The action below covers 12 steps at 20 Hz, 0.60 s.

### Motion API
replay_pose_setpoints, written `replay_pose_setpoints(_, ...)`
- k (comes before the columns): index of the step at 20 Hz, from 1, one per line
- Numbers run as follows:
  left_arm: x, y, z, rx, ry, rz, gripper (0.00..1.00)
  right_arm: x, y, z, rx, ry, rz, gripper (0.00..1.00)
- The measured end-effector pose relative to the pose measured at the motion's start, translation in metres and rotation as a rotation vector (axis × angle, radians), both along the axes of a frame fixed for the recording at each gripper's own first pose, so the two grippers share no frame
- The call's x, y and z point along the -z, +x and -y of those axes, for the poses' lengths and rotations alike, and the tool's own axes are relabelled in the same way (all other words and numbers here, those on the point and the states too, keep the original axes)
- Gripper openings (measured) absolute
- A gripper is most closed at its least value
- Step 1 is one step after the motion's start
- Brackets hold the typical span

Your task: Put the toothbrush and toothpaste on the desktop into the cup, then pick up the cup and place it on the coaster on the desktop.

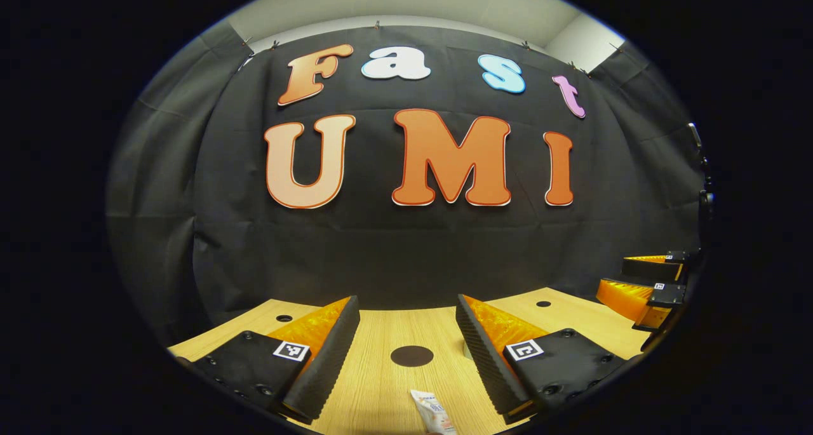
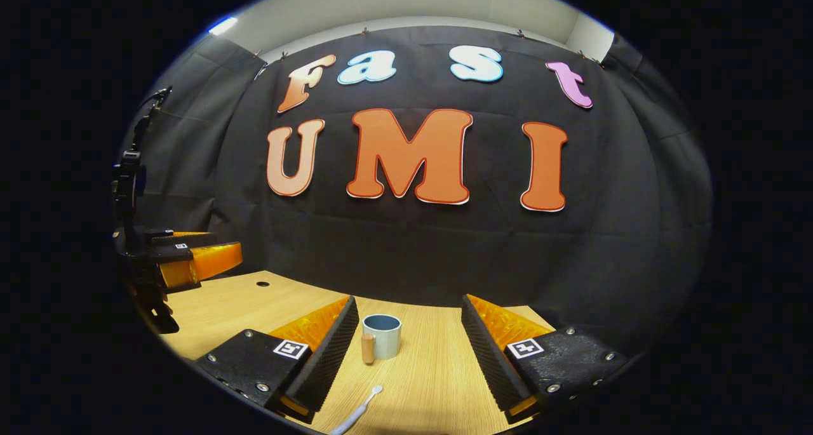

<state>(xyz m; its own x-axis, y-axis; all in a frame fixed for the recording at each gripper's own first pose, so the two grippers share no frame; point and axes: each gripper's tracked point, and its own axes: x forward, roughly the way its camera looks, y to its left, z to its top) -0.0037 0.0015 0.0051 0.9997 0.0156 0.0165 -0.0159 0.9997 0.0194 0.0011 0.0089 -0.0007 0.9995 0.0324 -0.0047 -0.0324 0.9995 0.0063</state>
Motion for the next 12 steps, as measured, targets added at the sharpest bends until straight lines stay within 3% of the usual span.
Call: replay_pose_setpoints(12, 0.0039, 0.0006, -0.0029, -0.009, -0.017, -0.012, 0.96, 0.0018, 0.0013, -0.0025, -0.011, 0.004, -0.012, 0.98)
